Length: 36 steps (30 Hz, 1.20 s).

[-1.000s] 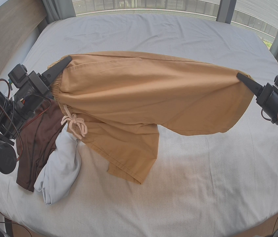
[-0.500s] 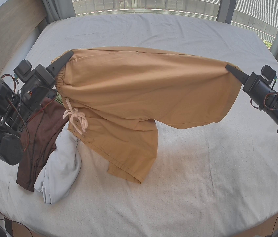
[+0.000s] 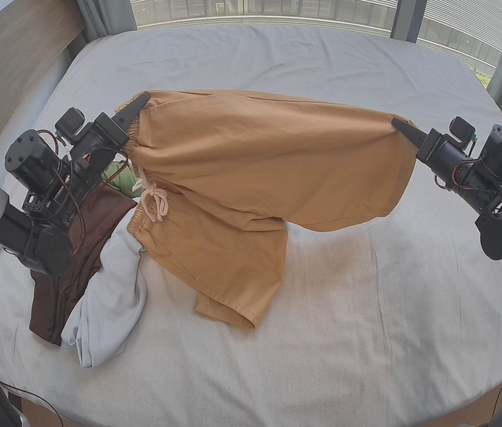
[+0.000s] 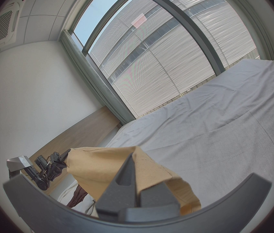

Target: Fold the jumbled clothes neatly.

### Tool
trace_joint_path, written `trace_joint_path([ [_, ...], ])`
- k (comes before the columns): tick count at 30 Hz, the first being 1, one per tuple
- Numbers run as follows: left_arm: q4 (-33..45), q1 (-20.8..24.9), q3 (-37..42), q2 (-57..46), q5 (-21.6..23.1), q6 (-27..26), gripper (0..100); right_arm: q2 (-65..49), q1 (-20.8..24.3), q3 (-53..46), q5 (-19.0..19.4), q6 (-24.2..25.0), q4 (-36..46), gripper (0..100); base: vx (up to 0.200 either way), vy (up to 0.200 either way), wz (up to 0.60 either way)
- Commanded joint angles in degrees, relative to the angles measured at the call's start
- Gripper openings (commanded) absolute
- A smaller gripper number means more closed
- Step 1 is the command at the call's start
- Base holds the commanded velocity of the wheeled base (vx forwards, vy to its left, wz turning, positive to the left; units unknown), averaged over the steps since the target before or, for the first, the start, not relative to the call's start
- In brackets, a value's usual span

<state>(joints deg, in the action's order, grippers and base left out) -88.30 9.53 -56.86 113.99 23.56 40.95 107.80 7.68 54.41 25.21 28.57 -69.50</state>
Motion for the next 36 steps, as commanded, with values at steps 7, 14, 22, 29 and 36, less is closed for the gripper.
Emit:
trace_joint_path([
  [7, 0.05, 0.57, -10.56, 11.16, -1.86, 0.1, 0, 8.3, -2.67, 7.12, 0.01, 0.08, -0.37, 0, 0.0, 0.0, 0.0],
  [14, 0.58, 0.57, -16.44, 15.2, -1.77, 0.27, 0, 11.2, -2.85, 9.93, -0.16, 0.08, -0.37, 0, 0.0, 0.0, 0.0],
  [22, 1.02, 0.49, -20.05, 17.75, -1.5, 0.36, 0, 14.02, -3.29, 12.83, -0.34, 0.08, -0.55, 0, 0.0, 0.0, 0.0],
  [29, 2.34, 0.49, -21.89, 18.9, -1.15, 0.54, 0, 14.63, -3.29, 14.59, -0.34, 0.08, -0.55, 0, 0.0, 0.0, 0.0],
  [36, 4.45, 0.57, -25.06, 19.95, -0.98, 0.62, 100, 15.07, -4.08, 16.78, -0.6, 0.08, -0.46, 100, 0.0, 0.0, 0.0],
])
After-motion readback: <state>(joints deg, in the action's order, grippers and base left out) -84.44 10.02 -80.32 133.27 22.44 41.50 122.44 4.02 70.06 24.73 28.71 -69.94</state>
